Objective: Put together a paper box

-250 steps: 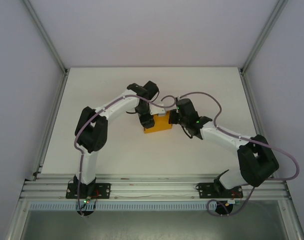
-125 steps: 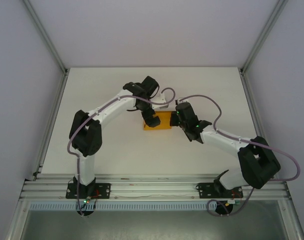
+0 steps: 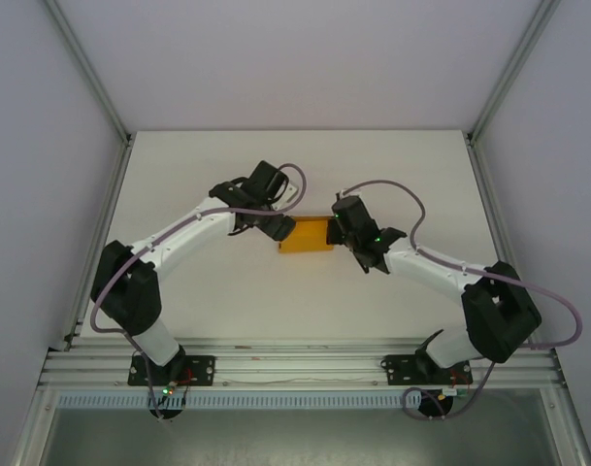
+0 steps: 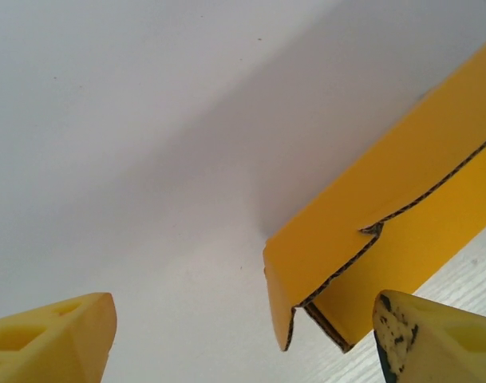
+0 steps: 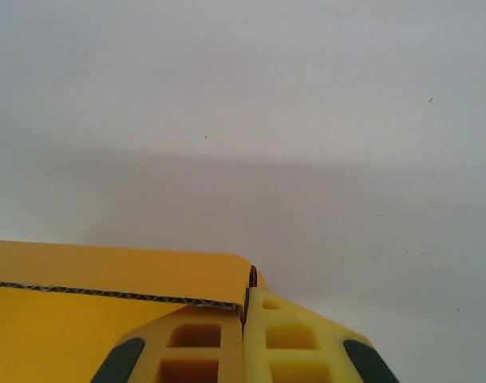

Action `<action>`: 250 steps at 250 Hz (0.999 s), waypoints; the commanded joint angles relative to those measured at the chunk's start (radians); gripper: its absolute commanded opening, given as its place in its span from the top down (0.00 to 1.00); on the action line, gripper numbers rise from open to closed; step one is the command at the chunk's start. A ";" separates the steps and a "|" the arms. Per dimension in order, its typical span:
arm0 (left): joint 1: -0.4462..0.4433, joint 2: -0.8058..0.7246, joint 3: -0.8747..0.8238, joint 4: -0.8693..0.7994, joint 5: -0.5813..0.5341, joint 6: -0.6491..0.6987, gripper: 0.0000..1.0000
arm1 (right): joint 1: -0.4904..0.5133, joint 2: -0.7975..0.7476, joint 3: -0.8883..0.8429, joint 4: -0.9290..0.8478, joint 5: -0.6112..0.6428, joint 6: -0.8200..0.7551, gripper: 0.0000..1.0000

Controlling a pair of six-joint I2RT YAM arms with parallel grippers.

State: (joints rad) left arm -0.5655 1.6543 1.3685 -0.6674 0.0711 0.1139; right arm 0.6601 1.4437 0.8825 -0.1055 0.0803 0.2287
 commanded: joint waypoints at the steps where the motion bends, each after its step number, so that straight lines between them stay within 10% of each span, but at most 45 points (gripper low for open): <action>1: 0.016 -0.015 -0.021 0.075 0.031 -0.086 0.22 | 0.012 0.029 0.014 -0.115 0.015 0.018 1.00; 54: 0.030 0.041 0.013 0.067 0.092 -0.142 0.65 | 0.018 0.034 0.033 -0.140 0.021 0.028 1.00; 123: 0.030 0.019 -0.038 0.083 0.081 -0.185 0.59 | 0.023 0.035 0.035 -0.149 0.024 0.043 1.00; 250: 0.029 0.008 -0.055 0.000 0.089 -0.425 1.00 | 0.087 0.076 0.096 -0.233 0.139 0.073 1.00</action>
State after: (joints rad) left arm -0.5423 1.6890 1.3266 -0.6033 0.1337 -0.2119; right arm 0.7132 1.4857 0.9646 -0.2161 0.1551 0.2764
